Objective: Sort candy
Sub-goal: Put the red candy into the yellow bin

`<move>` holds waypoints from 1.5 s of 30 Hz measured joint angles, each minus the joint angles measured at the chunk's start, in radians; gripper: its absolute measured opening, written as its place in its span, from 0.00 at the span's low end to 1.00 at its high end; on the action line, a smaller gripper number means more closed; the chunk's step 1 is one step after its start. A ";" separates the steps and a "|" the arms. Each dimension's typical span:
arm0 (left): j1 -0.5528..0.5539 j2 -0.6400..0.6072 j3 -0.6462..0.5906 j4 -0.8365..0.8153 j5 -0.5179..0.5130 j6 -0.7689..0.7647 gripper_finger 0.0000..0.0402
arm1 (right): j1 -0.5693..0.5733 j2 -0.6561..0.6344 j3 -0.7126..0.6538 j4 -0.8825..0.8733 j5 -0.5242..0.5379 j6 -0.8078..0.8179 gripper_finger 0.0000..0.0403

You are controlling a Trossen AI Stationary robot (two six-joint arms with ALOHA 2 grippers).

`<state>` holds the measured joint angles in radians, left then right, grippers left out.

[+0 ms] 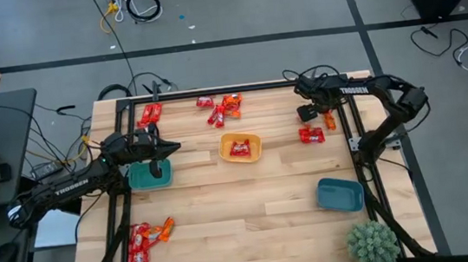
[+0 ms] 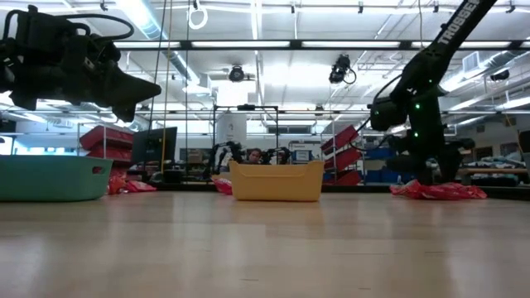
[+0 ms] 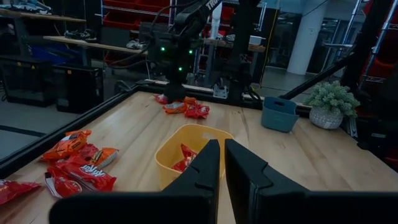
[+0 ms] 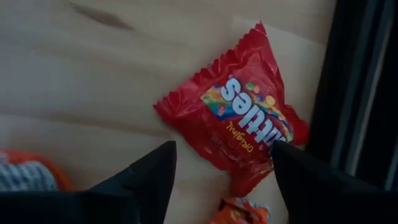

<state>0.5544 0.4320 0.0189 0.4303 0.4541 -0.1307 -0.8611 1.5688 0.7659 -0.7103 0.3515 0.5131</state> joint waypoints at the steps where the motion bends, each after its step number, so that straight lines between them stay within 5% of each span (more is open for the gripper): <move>1: 0.000 0.000 0.000 -0.001 0.000 0.000 0.07 | 0.002 0.000 -0.002 0.006 0.000 0.005 0.59; 6: 0.000 0.000 0.000 -0.002 0.000 0.001 0.07 | 0.008 0.000 -0.002 0.007 -0.020 0.007 0.44; 14: 0.000 0.000 0.000 -0.003 0.000 0.003 0.07 | 0.040 -0.001 0.013 -0.011 -0.076 -0.066 0.03; 26: 0.000 0.000 0.000 -0.002 0.000 0.003 0.07 | 0.246 0.000 0.308 -0.151 -0.128 -0.073 0.01; 37: 0.000 0.000 0.000 -0.002 0.000 0.003 0.07 | 0.621 0.000 0.490 0.076 -0.230 0.012 0.00; 45: 0.000 0.000 0.000 -0.001 0.000 0.003 0.07 | 0.738 0.052 0.492 0.171 -0.211 0.057 0.00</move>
<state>0.5544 0.4320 0.0189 0.4291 0.4538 -0.1280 -0.1234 1.6208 1.2579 -0.5391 0.1410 0.5704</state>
